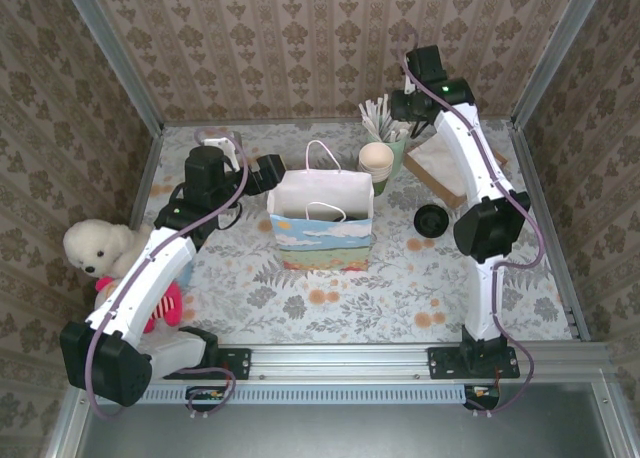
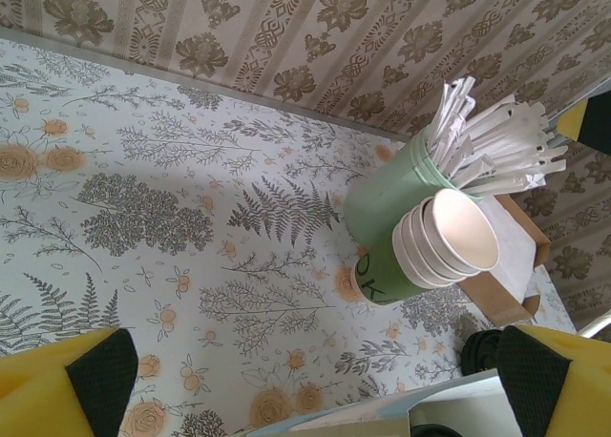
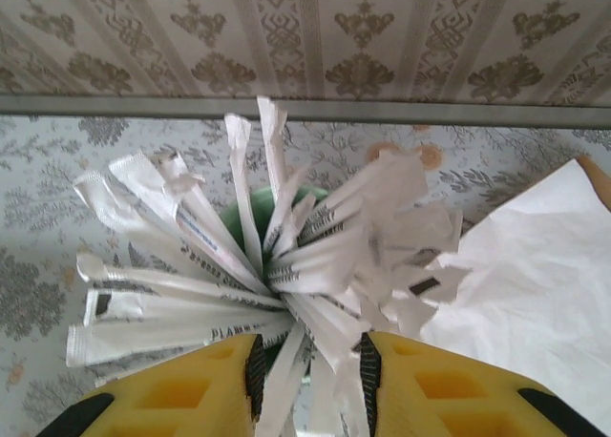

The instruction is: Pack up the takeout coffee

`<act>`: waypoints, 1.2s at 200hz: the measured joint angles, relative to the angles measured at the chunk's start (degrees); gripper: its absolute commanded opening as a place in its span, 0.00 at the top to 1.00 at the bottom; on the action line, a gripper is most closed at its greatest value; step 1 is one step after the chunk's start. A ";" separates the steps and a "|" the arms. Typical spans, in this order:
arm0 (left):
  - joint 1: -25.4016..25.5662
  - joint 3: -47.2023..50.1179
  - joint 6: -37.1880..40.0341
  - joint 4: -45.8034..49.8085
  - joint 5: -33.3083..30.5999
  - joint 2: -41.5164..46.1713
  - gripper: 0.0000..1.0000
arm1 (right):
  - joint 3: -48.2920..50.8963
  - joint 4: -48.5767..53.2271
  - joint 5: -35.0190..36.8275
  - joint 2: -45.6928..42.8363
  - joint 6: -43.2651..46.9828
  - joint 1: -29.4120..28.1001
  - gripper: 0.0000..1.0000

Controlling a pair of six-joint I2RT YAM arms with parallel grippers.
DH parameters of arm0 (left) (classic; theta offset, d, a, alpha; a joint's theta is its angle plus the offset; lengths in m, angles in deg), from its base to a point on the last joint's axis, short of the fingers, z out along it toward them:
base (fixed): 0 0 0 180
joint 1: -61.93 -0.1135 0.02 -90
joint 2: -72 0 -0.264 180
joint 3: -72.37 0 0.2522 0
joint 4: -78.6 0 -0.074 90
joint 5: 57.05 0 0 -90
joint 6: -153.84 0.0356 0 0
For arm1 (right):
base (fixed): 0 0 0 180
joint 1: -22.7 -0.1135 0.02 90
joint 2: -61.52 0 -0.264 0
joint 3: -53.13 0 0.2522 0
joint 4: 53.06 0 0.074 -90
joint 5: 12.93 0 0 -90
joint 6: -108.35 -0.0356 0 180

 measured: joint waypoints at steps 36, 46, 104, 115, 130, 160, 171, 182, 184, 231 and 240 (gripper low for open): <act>0.00 0.00 0.37 -0.37 0.13 0.00 0.00 | 5.51 0.61 0.33 -3.13 0.22 0.00 0.65; 0.00 0.00 0.48 -0.63 0.13 0.00 0.00 | 8.79 0.17 0.90 -4.83 -0.02 0.02 0.65; 0.00 0.72 1.07 -3.61 0.20 -0.94 0.00 | 24.11 -8.72 -2.16 -13.20 -5.35 1.88 0.61; 0.00 0.72 1.07 -4.02 0.22 -1.62 0.00 | 25.07 -10.82 -3.58 -13.79 -6.29 2.45 0.62; 0.00 0.72 1.07 -4.39 0.22 -2.47 0.00 | 25.59 -12.85 -4.63 -14.08 -7.39 2.97 0.64; 0.00 0.72 1.68 -4.44 0.20 -2.99 0.00 | 26.27 -15.15 -5.79 -14.08 -8.94 3.23 0.70; 0.00 0.72 2.01 -4.39 0.20 -3.02 0.00 | 26.58 -15.76 -6.16 -14.08 -9.20 3.23 0.71; 0.00 0.72 2.21 -4.46 0.20 -3.10 0.00 | 26.67 -15.93 -6.38 -14.05 -9.31 3.23 0.75; 0.00 0.72 2.29 -4.46 0.20 -3.10 0.00 | 26.67 -15.93 -6.43 -14.05 -9.35 3.23 0.75; 0.00 0.72 2.36 -4.37 0.17 -4.20 0.00 | 26.43 -15.91 -6.51 -13.27 -10.10 3.23 0.80; 0.00 0.72 2.36 -4.37 0.17 -4.22 0.00 | 26.43 -15.91 -6.51 -13.16 -10.12 3.23 0.80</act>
